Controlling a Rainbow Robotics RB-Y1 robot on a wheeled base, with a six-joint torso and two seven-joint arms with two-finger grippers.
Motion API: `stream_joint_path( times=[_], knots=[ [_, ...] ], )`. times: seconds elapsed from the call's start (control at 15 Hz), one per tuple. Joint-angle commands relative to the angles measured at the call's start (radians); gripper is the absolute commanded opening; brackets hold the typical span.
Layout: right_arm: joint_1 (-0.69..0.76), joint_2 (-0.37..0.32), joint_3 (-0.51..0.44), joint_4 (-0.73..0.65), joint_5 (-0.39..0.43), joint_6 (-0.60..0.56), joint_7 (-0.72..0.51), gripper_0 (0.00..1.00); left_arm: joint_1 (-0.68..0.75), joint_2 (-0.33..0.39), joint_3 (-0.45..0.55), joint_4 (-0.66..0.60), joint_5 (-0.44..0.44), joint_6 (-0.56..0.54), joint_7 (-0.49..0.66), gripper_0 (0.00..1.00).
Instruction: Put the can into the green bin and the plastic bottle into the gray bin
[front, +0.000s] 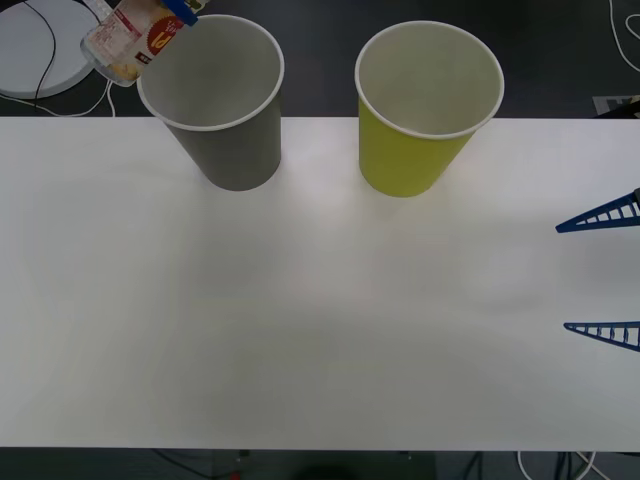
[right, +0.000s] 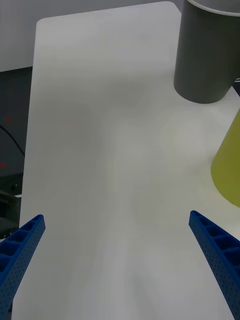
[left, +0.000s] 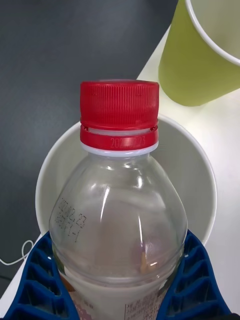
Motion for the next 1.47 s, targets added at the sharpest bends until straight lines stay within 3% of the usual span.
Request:
stream_joint_path(
  times=[0.07, 0.53, 1.07, 1.13, 1.2, 1.47],
  knots=[
    [0.000, 0.000, 0.000, 0.000, 0.000, 0.000, 0.000, 1.00, -0.033, -0.042, 0.000, 0.052, -0.009, 0.000, 0.022, 0.00],
    [0.000, 0.000, 0.000, 0.000, 0.000, 0.000, 0.000, 1.00, -0.079, -0.129, 0.000, 0.140, -0.034, 0.048, 0.057, 0.00],
    [0.000, 0.000, 0.000, 0.000, 0.000, 0.000, 0.000, 1.00, -0.077, -0.141, 0.000, 0.140, -0.037, 0.060, 0.060, 0.01],
    [0.000, 0.000, 0.000, 0.000, 0.000, 0.000, 0.000, 1.00, -0.079, -0.141, 0.000, 0.140, -0.037, 0.060, 0.057, 0.40],
    [0.000, 0.000, 0.000, 0.000, 0.000, 0.000, 0.000, 1.00, -0.079, -0.141, 0.000, 0.140, -0.037, 0.060, 0.055, 1.00],
    [0.000, 0.000, 0.000, 0.000, 0.000, 0.000, 0.000, 1.00, -0.077, -0.141, 0.000, 0.140, -0.029, 0.060, 0.049, 1.00]
  ],
)
